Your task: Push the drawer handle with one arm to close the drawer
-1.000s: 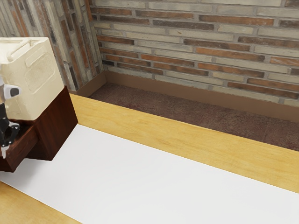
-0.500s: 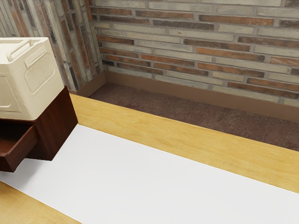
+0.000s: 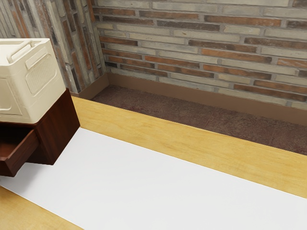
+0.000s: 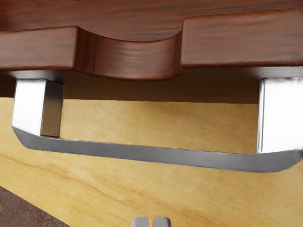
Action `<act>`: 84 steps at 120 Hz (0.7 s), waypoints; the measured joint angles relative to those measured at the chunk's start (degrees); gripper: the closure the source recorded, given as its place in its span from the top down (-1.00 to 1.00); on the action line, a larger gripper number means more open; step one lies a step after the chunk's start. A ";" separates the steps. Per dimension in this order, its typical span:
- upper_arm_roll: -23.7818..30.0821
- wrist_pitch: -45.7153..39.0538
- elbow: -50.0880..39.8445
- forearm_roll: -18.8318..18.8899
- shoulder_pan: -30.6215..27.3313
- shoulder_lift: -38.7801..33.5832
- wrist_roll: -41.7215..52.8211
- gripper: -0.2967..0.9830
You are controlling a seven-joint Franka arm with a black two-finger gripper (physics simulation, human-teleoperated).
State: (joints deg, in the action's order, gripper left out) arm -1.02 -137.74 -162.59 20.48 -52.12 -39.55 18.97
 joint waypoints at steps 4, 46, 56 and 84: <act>-0.01 -0.87 -0.55 0.00 0.00 0.07 0.75 -0.69; -0.03 -6.83 -1.25 -0.34 0.17 3.65 3.18 -0.69; -0.03 -7.86 -0.88 -0.39 0.17 4.96 3.03 -0.69; 0.04 -10.63 3.22 -0.40 0.31 11.35 2.76 -0.69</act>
State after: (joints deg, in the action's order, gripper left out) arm -0.98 -148.37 -159.37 20.09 -51.81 -28.21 21.73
